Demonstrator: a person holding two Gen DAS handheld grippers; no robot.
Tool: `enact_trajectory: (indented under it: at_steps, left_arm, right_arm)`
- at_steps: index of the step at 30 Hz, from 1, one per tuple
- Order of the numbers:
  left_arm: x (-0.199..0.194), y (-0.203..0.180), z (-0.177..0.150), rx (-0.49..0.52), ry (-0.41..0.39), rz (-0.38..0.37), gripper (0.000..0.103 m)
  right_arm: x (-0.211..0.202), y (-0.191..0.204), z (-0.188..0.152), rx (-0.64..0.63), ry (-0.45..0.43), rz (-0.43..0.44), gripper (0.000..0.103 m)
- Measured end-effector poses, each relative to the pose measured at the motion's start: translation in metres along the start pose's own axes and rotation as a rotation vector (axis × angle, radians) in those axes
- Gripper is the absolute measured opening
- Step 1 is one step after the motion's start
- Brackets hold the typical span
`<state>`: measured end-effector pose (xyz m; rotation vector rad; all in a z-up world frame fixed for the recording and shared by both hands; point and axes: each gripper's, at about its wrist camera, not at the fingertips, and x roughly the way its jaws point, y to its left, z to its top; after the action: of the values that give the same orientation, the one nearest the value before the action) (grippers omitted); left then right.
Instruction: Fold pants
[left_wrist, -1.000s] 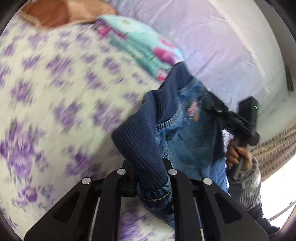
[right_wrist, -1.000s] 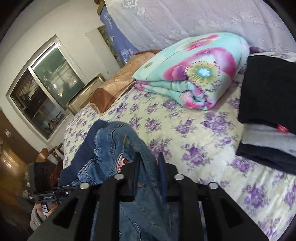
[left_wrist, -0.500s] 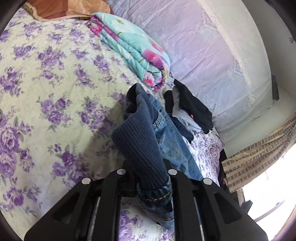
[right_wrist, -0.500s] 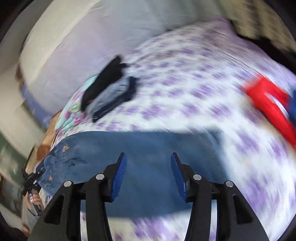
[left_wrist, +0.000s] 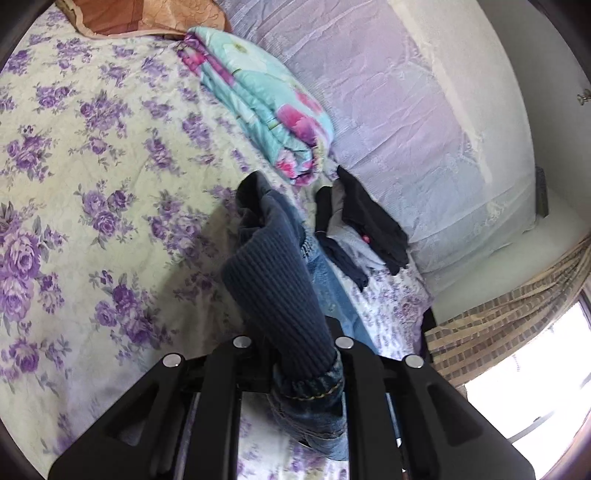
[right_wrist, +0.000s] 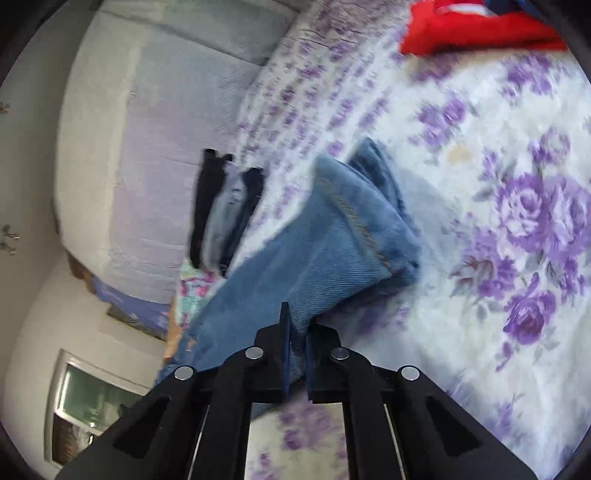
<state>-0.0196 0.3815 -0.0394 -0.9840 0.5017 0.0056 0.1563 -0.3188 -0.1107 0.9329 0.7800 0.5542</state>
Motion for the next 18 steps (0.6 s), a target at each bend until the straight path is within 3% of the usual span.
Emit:
enact_trajectory:
  at_steps: [3, 7, 11, 14, 18]
  left_arm:
    - [-0.022, -0.017, -0.006, 0.025, -0.020, -0.039, 0.011]
    - [-0.068, -0.033, -0.023, -0.030, -0.024, -0.166, 0.011]
    - [-0.099, -0.064, -0.028, -0.003, -0.029, -0.188, 0.011]
    - [-0.080, -0.079, -0.008, -0.027, 0.025, -0.182, 0.011]
    - [-0.007, -0.077, 0.035, -0.081, 0.072, -0.109, 0.011]
  right_arm:
    - [-0.041, 0.024, 0.005, -0.018, -0.037, 0.093, 0.006]
    - [-0.103, 0.061, 0.013, -0.076, -0.118, 0.210, 0.006]
    - [-0.147, 0.092, 0.029, -0.161, -0.172, 0.283, 0.006]
    - [-0.124, 0.101, 0.060, -0.156, -0.132, 0.261, 0.006]
    - [-0.030, 0.080, 0.110, -0.040, -0.028, 0.165, 0.006]
